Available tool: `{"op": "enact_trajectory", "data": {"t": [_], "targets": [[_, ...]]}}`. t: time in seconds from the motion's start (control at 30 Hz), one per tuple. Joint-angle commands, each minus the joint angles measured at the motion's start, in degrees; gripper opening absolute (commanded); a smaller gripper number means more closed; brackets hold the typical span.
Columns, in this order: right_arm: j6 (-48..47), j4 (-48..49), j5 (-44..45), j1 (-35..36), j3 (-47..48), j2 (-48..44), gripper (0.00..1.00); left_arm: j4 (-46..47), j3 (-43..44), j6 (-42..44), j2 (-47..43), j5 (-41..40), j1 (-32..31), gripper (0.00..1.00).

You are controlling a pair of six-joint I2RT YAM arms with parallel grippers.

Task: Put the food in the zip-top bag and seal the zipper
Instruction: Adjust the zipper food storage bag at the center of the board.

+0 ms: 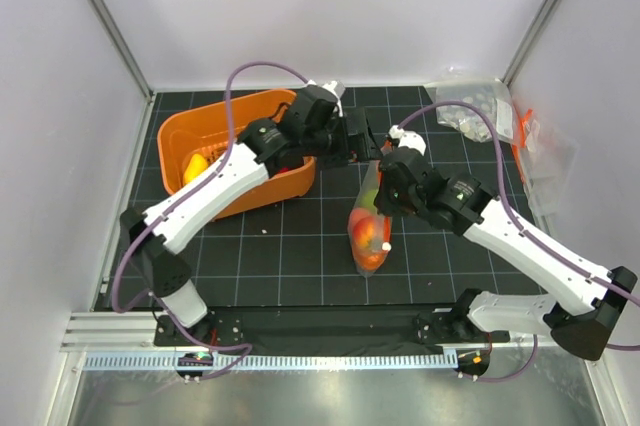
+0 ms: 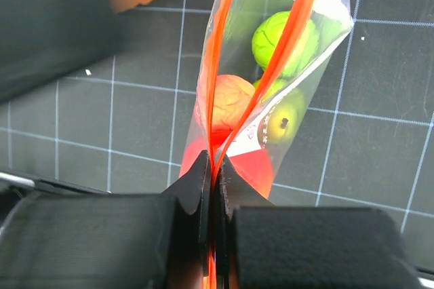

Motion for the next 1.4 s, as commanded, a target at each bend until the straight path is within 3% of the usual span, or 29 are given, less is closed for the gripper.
{"op": "enact_trajectory", "data": {"t": [0.0,0.13,0.43,0.67,0.8,1.0,1.2,1.37], "targets": [[4.60,0.62,3.61,0.20,4.63,0.99,0.01,2.58,-2.05,3.98,-7.42,-2.26,1.23,0.98],[9.96,-1.14,7.04,0.11,7.98,3.19,0.01,5.56,-7.06,8.02,-12.52,-1.66,1.32,1.00],[22.26,-3.95,12.40,-0.33,14.48,6.44,0.01,22.42,-27.89,18.04,-29.04,-0.69,1.32,0.97],[33.77,-9.22,16.45,-0.59,20.18,8.46,0.01,38.97,-45.47,28.84,-39.86,8.96,1.06,0.90],[40.98,-17.28,16.63,-1.12,25.71,12.05,0.01,38.19,-46.80,40.00,-40.65,14.16,0.36,0.86],[49.25,-28.73,15.66,-1.21,34.00,17.43,0.01,38.18,-47.24,52.04,-39.43,15.13,-0.96,0.84],[52.24,-29.53,14.43,-1.30,34.35,17.35,0.01,38.09,-46.28,57.33,-37.14,15.75,-2.19,0.83],[52.77,-28.92,13.73,-1.21,33.48,16.47,0.01,38.53,-44.52,58.92,-34.51,13.74,-2.98,0.68]]}}
